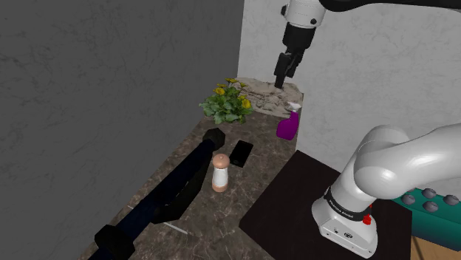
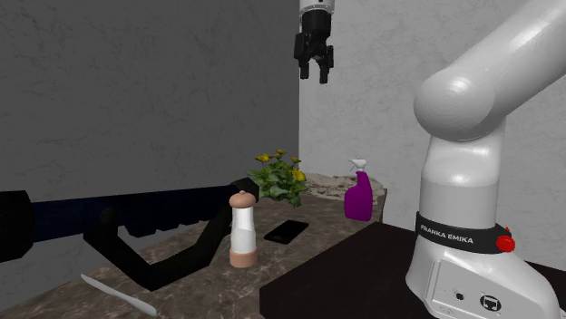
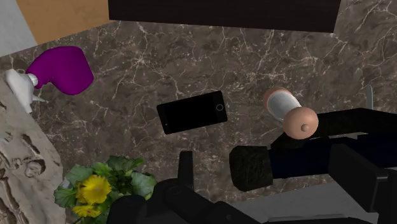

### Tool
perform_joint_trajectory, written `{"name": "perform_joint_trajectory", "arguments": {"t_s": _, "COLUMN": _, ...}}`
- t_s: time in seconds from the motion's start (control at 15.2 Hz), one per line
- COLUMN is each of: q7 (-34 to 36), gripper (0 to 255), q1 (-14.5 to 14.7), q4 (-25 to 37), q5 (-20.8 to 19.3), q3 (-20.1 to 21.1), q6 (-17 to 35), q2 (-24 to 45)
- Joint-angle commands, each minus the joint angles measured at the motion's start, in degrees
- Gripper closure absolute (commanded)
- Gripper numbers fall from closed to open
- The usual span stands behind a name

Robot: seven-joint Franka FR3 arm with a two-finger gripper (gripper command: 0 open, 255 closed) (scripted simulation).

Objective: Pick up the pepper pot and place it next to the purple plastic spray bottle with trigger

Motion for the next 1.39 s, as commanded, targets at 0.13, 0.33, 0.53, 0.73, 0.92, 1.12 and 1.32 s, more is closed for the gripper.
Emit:
{"name": "perform_joint_trajectory", "arguments": {"t_s": 0.13, "q7": 1.24, "gripper": 0, "q1": 0.56, "q4": -2.69, "q5": 0.76, "q3": 1.14, "q6": 3.68, "q2": 0.83}}
{"name": "perform_joint_trajectory", "arguments": {"t_s": 0.33, "q7": 3.09, "gripper": 0, "q1": 1.44, "q4": -6.21, "q5": 1.86, "q3": 2.90, "q6": 9.37, "q2": 2.75}}
{"name": "perform_joint_trajectory", "arguments": {"t_s": 0.53, "q7": 4.93, "gripper": 0, "q1": 2.33, "q4": -9.07, "q5": 2.88, "q3": 4.73, "q6": 15.26, "q2": 5.51}}
{"name": "perform_joint_trajectory", "arguments": {"t_s": 0.73, "q7": 6.80, "gripper": 0, "q1": 3.15, "q4": -11.23, "q5": 3.74, "q3": 6.65, "q6": 21.31, "q2": 9.12}}
{"name": "perform_joint_trajectory", "arguments": {"t_s": 0.92, "q7": 8.75, "gripper": 0, "q1": 3.86, "q4": -12.65, "q5": 4.34, "q3": 8.63, "q6": 27.46, "q2": 13.56}}
{"name": "perform_joint_trajectory", "arguments": {"t_s": 1.12, "q7": 10.87, "gripper": 0, "q1": 4.38, "q4": -13.29, "q5": 4.53, "q3": 10.67, "q6": 33.61, "q2": 18.78}}
{"name": "perform_joint_trajectory", "arguments": {"t_s": 1.32, "q7": 13.29, "gripper": 0, "q1": 4.63, "q4": -13.13, "q5": 4.06, "q3": 12.77, "q6": 39.61, "q2": 24.68}}
